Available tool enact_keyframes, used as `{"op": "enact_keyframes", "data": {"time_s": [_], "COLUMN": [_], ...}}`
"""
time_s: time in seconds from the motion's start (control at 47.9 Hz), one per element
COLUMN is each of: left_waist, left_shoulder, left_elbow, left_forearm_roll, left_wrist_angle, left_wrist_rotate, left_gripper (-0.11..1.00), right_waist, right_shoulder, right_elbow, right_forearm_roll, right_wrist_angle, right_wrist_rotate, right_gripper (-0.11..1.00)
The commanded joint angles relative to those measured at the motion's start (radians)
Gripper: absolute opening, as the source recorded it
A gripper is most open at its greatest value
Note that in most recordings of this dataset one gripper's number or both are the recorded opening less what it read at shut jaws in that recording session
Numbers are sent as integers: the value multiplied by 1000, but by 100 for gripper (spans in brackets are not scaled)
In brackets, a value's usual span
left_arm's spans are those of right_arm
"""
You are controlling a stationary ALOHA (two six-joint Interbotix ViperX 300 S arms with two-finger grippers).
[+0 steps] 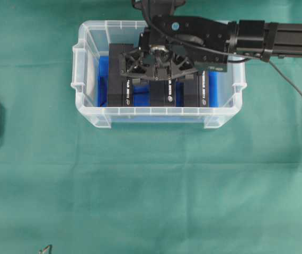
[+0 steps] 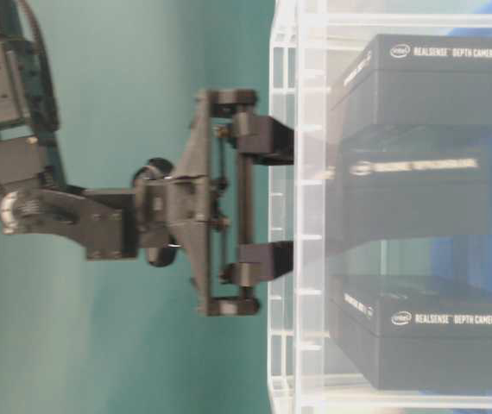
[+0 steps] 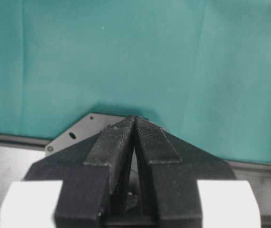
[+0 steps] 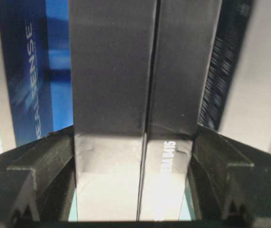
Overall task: Take the box out of the case with the right arm.
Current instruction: 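Lower the right gripper and close it on the middle black box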
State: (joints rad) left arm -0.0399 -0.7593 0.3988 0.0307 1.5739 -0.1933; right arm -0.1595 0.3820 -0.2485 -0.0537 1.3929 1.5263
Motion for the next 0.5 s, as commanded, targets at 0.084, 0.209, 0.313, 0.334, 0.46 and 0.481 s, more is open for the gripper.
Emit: {"op": "enact_keyframes", "data": {"time_s": [0.084, 0.209, 0.313, 0.334, 0.46, 0.481], "left_waist": [3, 3, 3, 3, 3, 3], "left_shoulder": [5, 5, 5, 5, 5, 5], "left_elbow": [-25, -25, -26, -25, -26, -26], "left_forearm_roll": [3, 3, 3, 3, 3, 3], "left_wrist_angle": [-5, -5, -5, -5, -5, -3], "left_wrist_rotate": [2, 2, 2, 2, 2, 2], "left_gripper": [0, 0, 0, 0, 0, 0], "right_waist": [2, 2, 3, 2, 3, 3], "right_shoulder": [-72, -77, -77, -77, -77, -77], "right_elbow": [-129, -207, -270, -281, -357, -370], "right_forearm_roll": [-5, -17, -23, -23, -28, -28], "right_wrist_angle": [103, 179, 233, 242, 299, 308], "right_wrist_rotate": [2, 2, 2, 3, 2, 2], "right_gripper": [65, 65, 65, 65, 65, 65]}}
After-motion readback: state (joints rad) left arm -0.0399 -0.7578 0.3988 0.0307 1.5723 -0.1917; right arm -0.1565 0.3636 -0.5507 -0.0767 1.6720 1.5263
